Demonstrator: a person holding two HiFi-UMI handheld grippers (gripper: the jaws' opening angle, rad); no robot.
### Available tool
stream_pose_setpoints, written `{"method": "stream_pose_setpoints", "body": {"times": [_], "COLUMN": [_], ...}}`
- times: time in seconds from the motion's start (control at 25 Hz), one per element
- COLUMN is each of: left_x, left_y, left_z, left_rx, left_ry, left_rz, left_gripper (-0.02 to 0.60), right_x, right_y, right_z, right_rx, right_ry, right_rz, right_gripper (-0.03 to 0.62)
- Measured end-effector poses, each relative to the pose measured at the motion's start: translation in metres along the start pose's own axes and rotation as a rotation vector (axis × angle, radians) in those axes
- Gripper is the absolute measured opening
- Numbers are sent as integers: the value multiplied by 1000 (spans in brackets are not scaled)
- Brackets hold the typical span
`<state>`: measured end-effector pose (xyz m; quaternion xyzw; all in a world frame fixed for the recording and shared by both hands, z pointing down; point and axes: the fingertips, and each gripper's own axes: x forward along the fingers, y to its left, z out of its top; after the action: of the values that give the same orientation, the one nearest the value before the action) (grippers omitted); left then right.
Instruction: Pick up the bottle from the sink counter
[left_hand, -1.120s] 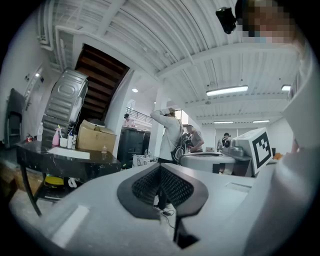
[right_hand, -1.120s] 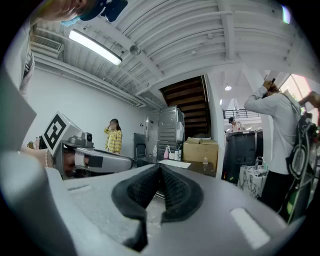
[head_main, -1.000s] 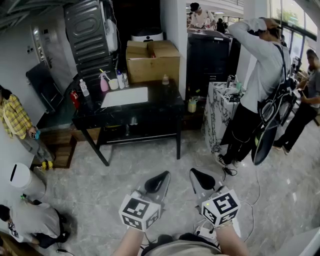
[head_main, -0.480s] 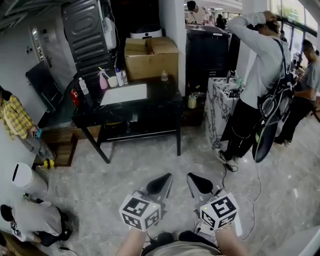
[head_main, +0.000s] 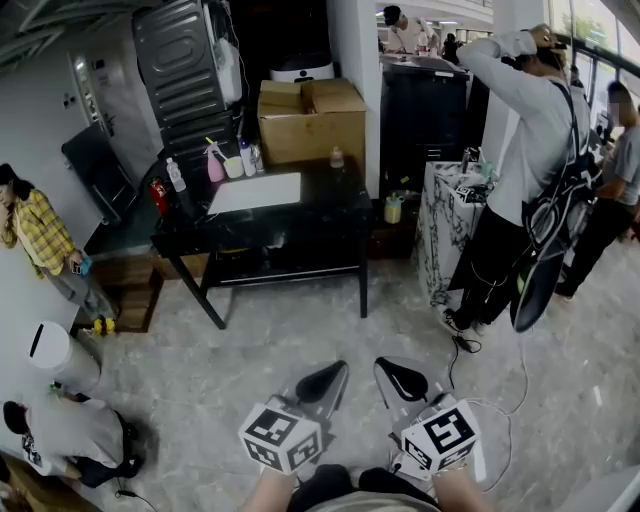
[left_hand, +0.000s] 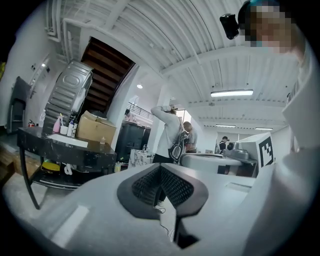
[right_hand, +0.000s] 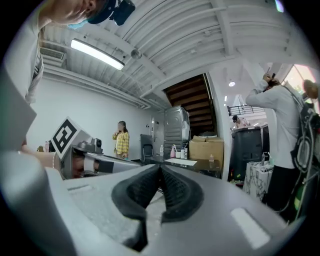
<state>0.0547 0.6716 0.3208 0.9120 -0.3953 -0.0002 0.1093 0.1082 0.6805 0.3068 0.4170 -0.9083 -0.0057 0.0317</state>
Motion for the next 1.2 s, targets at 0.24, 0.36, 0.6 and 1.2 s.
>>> {"method": "stream_pose_setpoints", "body": {"times": [0.24,0.36,0.6,1.2], "left_x": [4,12,41,125], "left_y": [0,10,54,207], "left_z": [-6,-10,-3,61], "left_rx": [4,4,-4,-6], "left_ry": [12,20,14,-33], "left_rz": [17,16,19,-51], "left_gripper": [6,6,6,6], "right_x": [-1,7,48,232], "right_y": [-2,-9,-39,-119], "right_z": [-15,-21,-29,5], "right_rx": [27,16,56,32], "right_ry": [17,22,32,-5], "right_rz": [20,7,-4,-63], "right_gripper": [3,3,3,3]}}
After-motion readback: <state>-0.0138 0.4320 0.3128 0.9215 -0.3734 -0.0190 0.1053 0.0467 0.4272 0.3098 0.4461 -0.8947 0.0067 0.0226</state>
